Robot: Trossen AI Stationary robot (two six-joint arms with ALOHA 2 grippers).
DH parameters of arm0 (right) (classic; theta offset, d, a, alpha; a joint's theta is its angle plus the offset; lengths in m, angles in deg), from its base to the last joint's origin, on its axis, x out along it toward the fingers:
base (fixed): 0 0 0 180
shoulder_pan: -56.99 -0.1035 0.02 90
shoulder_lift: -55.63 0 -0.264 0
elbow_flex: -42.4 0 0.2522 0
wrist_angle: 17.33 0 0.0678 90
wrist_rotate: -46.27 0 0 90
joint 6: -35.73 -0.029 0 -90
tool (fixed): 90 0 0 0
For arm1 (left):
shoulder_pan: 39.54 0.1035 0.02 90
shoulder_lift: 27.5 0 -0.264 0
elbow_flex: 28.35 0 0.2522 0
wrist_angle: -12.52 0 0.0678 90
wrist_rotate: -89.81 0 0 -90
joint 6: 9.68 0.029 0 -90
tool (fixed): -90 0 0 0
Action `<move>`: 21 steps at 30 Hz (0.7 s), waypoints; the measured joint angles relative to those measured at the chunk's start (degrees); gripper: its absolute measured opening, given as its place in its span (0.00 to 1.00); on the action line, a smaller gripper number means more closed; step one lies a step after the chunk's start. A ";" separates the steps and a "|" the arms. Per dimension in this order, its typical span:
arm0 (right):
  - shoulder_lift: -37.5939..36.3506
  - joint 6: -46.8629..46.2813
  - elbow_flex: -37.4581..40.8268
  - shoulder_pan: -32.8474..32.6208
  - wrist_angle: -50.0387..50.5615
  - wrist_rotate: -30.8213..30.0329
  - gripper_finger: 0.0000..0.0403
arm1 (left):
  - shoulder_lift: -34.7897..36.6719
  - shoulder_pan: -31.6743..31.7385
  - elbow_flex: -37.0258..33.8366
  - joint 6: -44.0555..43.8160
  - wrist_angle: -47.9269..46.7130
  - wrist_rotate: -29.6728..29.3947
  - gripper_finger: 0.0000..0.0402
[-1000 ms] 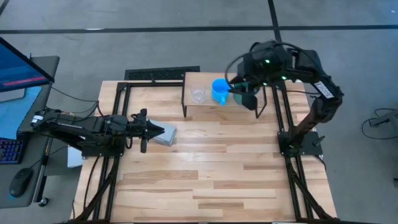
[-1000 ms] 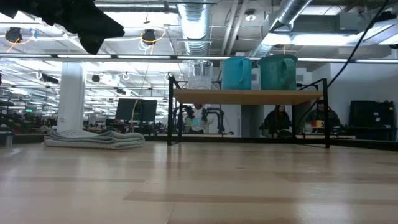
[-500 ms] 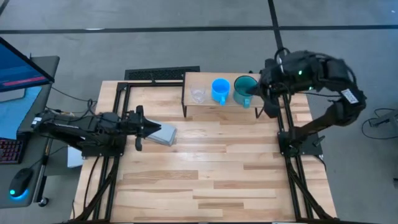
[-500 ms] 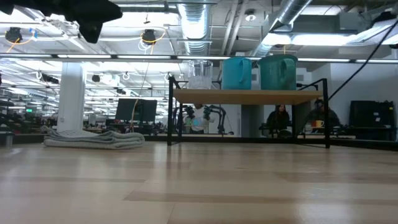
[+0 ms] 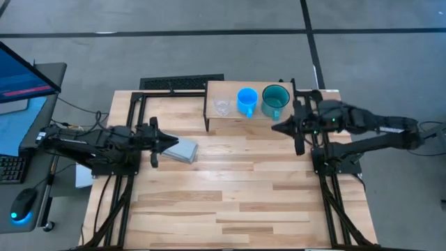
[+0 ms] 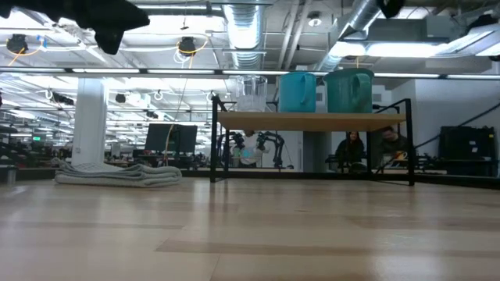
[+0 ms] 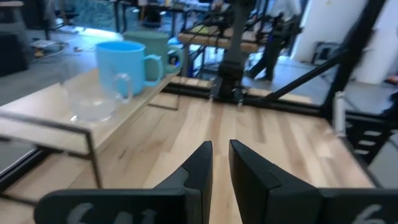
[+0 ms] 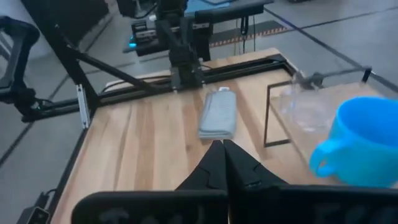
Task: Stack small to large cups/mugs on shelf
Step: Return to Home Position
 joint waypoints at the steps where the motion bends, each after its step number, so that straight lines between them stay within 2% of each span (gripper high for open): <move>1: -1.43 -0.58 2.89 -0.24 -2.15 -0.06 0.01 | -0.06 0.00 0.00 0.02 -0.56 -0.87 0.11; 6: -7.23 -3.88 14.38 -0.34 -10.62 -0.04 0.00 | -0.02 0.02 0.00 0.67 -0.96 -2.80 0.11; 13: -13.68 -5.92 24.35 -0.38 -15.96 -0.07 0.00 | 0.08 0.11 -0.31 1.27 -1.48 -3.71 0.11; 21: -24.21 -6.06 35.85 1.49 -20.83 -0.08 0.00 | 0.39 4.74 -6.06 -0.68 2.94 -2.85 0.11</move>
